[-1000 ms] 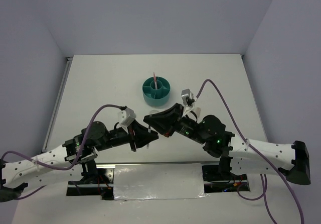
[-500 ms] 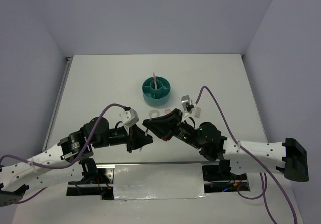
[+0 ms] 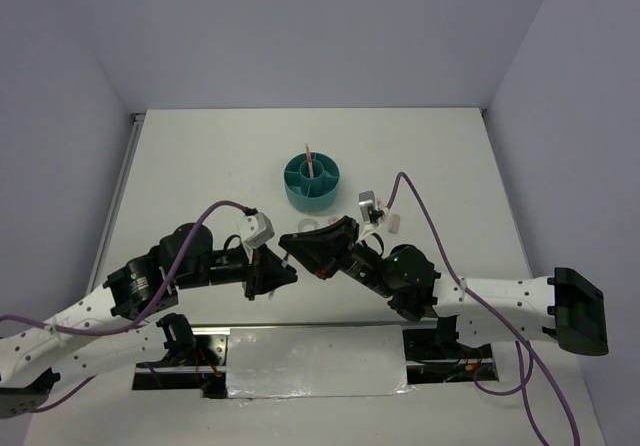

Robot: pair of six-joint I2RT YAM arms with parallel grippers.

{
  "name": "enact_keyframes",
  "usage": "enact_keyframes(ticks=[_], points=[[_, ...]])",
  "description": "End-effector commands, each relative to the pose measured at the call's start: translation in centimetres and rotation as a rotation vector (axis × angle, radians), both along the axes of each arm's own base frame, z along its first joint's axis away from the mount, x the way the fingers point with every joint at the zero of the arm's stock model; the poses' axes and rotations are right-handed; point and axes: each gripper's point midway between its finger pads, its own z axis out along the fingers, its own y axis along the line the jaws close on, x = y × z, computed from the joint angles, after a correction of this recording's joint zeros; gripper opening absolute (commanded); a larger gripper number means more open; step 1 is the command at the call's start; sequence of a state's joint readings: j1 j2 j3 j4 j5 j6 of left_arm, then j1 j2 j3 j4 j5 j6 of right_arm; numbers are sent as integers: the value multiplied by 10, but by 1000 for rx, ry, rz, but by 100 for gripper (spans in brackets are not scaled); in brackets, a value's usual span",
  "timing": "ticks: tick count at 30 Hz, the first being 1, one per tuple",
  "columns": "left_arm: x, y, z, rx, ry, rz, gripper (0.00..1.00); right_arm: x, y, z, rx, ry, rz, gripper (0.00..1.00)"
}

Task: Sort the stationery into containers
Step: Close the pen cap on the pen.

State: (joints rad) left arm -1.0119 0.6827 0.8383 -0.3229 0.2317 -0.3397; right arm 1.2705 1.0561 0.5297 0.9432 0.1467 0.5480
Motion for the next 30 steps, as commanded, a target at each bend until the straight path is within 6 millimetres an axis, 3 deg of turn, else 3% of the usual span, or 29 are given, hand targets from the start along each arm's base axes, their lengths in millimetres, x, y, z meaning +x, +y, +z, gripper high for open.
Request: enact_keyframes(ticks=[1, 8, 11, 12, 14, 15, 16, 20, 21, 22, 27, 29, 30], points=[[4, 14, 182, -504, -411, 37, 0, -53, 19, -171, -568, 125, 238, 0], [5, 13, 189, -501, -415, 31, 0, -57, 26, -202, -641, 145, 270, 0], [8, 3, 171, -485, -379, 8, 0, -54, 26, -180, -585, 131, 252, 0], [8, -1, 155, -471, -355, -2, 0, -54, 22, -168, -575, 108, 245, 0], [5, -4, 138, -484, -320, -18, 0, -48, 22, -134, -528, 74, 213, 0], [5, -4, 133, -485, -308, -17, 0, -46, 20, -133, -558, 55, 205, 0], [6, -5, 128, -484, -291, -13, 0, -40, 21, -115, -537, 43, 174, 1], [12, -10, 90, -423, -237, 2, 0, -35, 14, -75, -508, -10, 140, 27], [13, -10, 83, -414, -229, 9, 0, -34, 13, -64, -488, -23, 134, 44], [14, -9, 73, -404, -220, 14, 0, -34, 10, -56, -477, -38, 129, 47], [18, -3, 62, -401, -206, 59, 0, -31, 6, -44, -450, -47, 104, 57], [18, -3, 61, -394, -206, 59, 0, -31, 6, -44, -439, -43, 103, 54], [18, -4, 62, -391, -206, 58, 0, -31, 7, -46, -440, -38, 106, 43]])
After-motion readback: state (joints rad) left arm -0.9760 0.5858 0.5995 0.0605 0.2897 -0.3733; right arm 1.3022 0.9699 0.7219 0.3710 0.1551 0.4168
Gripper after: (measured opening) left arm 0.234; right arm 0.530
